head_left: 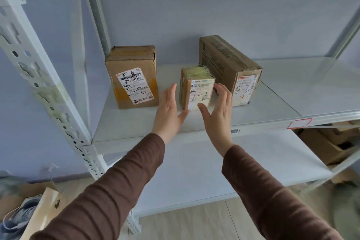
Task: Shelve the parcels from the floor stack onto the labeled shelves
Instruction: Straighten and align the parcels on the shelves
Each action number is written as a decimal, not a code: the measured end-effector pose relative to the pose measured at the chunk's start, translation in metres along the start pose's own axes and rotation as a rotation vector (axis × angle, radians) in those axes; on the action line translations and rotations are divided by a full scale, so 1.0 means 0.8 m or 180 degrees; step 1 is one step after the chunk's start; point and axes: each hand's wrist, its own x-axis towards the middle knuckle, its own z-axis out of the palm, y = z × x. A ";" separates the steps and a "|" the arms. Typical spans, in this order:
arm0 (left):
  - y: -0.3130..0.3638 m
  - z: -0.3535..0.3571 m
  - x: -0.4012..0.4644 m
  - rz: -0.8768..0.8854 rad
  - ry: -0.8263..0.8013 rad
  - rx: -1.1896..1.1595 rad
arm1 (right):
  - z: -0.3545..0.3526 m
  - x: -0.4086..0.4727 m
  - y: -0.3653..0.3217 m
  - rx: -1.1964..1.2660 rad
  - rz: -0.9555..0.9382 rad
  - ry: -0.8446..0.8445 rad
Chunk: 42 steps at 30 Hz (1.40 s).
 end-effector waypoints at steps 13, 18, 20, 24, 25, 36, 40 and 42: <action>-0.019 0.043 0.070 -0.0650 -0.0316 -0.0127 | 0.034 0.067 0.047 -0.0352 0.1059 -0.1164; -0.033 0.042 0.094 -0.0713 -0.0264 -0.0075 | 0.053 0.087 0.042 -0.0413 0.1022 -0.1237; -0.038 0.042 0.100 -0.0737 -0.0261 -0.0055 | 0.059 0.092 0.041 -0.0412 0.1003 -0.1246; -0.040 0.039 0.100 -0.0750 -0.0262 0.0005 | 0.064 0.093 0.041 -0.0422 0.0983 -0.1261; -0.039 0.038 0.097 -0.0755 -0.0267 0.0025 | 0.064 0.092 0.040 -0.0399 0.0986 -0.1248; 0.028 0.035 0.023 0.0175 0.0282 -0.0364 | -0.022 0.025 0.030 -0.0248 -0.0039 -0.0032; 0.069 0.070 0.027 0.0433 -0.0014 -0.0365 | -0.064 0.022 0.051 -0.0314 -0.0097 0.0293; 0.083 0.088 0.034 0.0458 -0.0182 -0.0465 | -0.081 0.026 0.069 -0.0309 -0.0043 0.0384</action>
